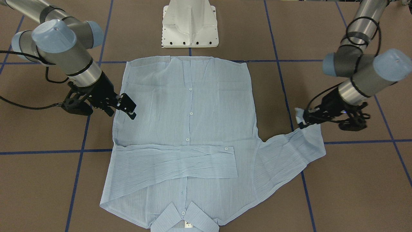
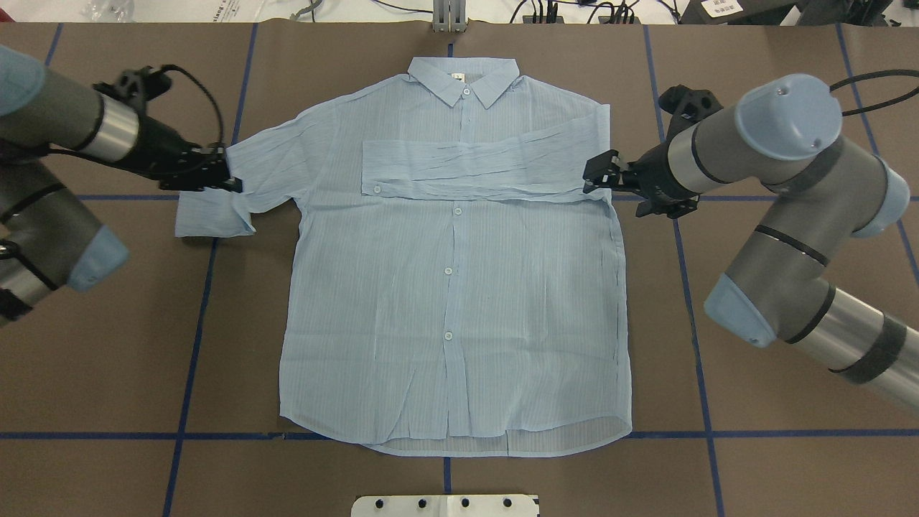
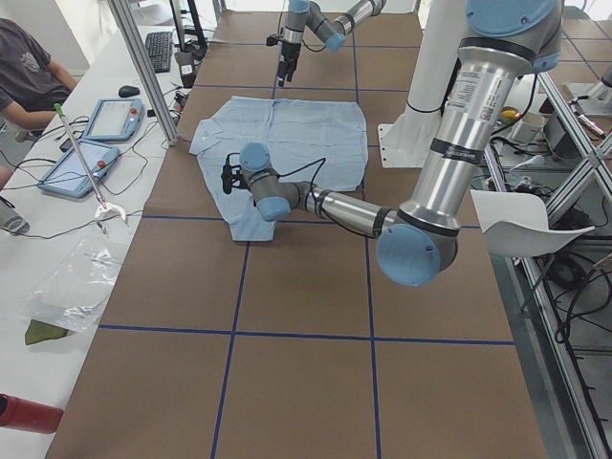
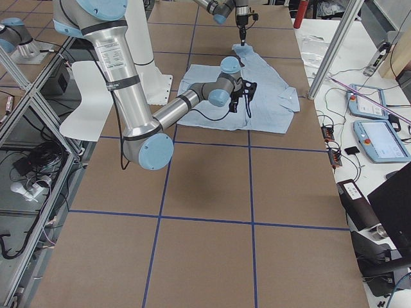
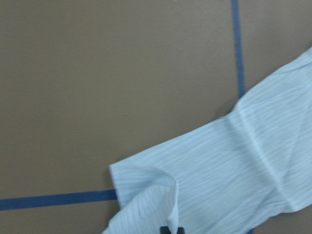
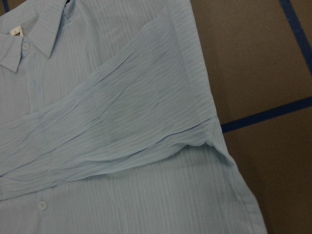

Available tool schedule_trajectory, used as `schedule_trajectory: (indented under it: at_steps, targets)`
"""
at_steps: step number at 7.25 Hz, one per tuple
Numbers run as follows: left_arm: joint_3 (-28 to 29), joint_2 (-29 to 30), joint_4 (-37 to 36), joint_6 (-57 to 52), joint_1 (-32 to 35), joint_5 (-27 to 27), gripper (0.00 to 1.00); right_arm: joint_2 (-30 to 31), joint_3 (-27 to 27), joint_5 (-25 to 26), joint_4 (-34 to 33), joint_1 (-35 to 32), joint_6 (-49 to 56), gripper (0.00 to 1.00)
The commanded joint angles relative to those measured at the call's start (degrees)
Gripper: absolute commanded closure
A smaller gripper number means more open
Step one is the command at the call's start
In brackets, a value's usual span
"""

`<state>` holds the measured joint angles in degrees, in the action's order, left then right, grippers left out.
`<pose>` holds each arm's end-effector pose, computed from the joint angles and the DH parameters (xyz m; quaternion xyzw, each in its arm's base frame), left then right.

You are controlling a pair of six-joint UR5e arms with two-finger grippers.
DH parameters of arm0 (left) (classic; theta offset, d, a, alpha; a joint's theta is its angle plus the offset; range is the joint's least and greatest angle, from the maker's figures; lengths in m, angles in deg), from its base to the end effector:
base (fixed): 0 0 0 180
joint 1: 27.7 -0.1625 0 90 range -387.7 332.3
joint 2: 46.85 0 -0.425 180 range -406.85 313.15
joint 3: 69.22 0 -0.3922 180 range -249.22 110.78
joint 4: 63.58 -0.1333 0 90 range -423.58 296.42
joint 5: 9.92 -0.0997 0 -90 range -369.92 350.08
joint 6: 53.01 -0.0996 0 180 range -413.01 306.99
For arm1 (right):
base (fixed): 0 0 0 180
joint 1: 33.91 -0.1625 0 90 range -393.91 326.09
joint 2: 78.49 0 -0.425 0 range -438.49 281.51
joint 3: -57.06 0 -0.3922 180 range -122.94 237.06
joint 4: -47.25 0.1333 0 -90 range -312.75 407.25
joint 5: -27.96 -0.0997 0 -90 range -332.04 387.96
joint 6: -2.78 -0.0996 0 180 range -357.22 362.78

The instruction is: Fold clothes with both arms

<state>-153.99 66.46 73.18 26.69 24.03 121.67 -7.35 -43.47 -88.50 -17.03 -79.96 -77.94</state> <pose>0.3504 -0.5526 0.3725 0.0014 0.5840 -0.1011 0.8055 -0.3588 -0.5004 0.3414 0.0294 -0.4930 0.1717 0.8524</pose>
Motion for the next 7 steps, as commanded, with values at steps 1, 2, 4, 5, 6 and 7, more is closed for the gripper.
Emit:
schedule_trajectory:
  at_steps: [1,2,4,5,6,7]
  targets:
    - [3.3,15.6,-3.4,18.1,-8.6,-6.5,1.0,5.1,-0.4,-1.8,0.2,-3.4,7.8,0.01]
    - [11.0,24.7,-3.3,23.0,-10.1,-9.1,1.0,6.4,-0.2,-1.8,0.2,-4.2,10.3,0.01]
    - [17.9,31.9,-2.7,23.6,-13.0,-14.8,1.0,8.1,0.0,-1.3,0.3,-4.8,12.9,0.01]
    - [20.8,34.8,-2.6,24.5,-13.2,-16.2,1.0,8.2,0.1,-1.2,0.3,-4.8,12.9,0.01]
    - [23.7,37.3,-2.4,24.7,-13.6,-17.8,1.0,8.2,0.1,-1.1,0.2,-4.8,12.9,0.01]
    - [24.3,37.9,-1.9,24.7,-14.3,-19.9,1.0,8.1,0.2,-1.0,0.2,-4.7,12.8,0.01]
